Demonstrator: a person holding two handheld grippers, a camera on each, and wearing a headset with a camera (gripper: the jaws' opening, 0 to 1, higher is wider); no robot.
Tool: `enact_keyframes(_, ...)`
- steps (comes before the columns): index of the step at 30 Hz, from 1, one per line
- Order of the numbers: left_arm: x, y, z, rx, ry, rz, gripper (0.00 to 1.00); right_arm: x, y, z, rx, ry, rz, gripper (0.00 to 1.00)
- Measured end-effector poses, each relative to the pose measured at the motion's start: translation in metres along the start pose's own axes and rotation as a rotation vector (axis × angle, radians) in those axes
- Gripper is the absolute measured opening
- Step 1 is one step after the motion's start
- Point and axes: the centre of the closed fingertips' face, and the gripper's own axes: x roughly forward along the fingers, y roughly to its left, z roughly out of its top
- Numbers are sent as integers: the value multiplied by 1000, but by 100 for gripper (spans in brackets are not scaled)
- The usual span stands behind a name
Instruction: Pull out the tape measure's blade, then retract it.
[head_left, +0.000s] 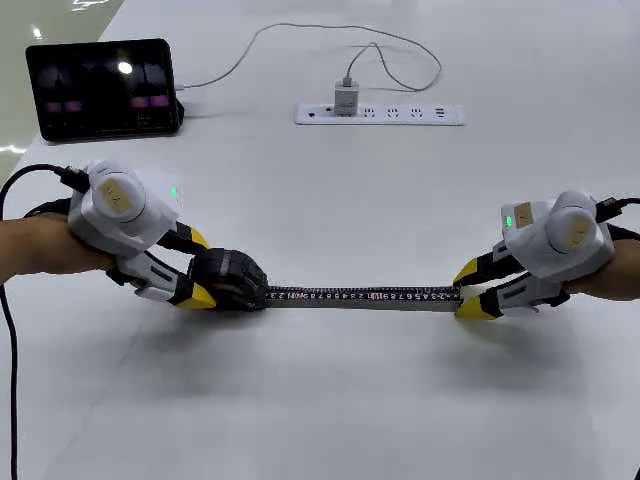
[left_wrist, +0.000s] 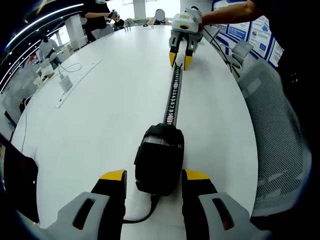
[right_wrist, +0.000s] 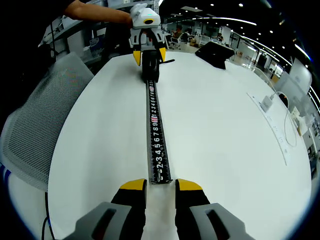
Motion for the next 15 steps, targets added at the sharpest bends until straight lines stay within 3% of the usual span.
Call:
enact_keyframes(11, -9, -4, -7, -83, -27, 18, 50, -9, 0, -4, 39, -24, -33, 27)
enact_keyframes(15, -13, -7, -8, -120, -57, 34, 52, -11, 2, -5, 58, -38, -45, 29)
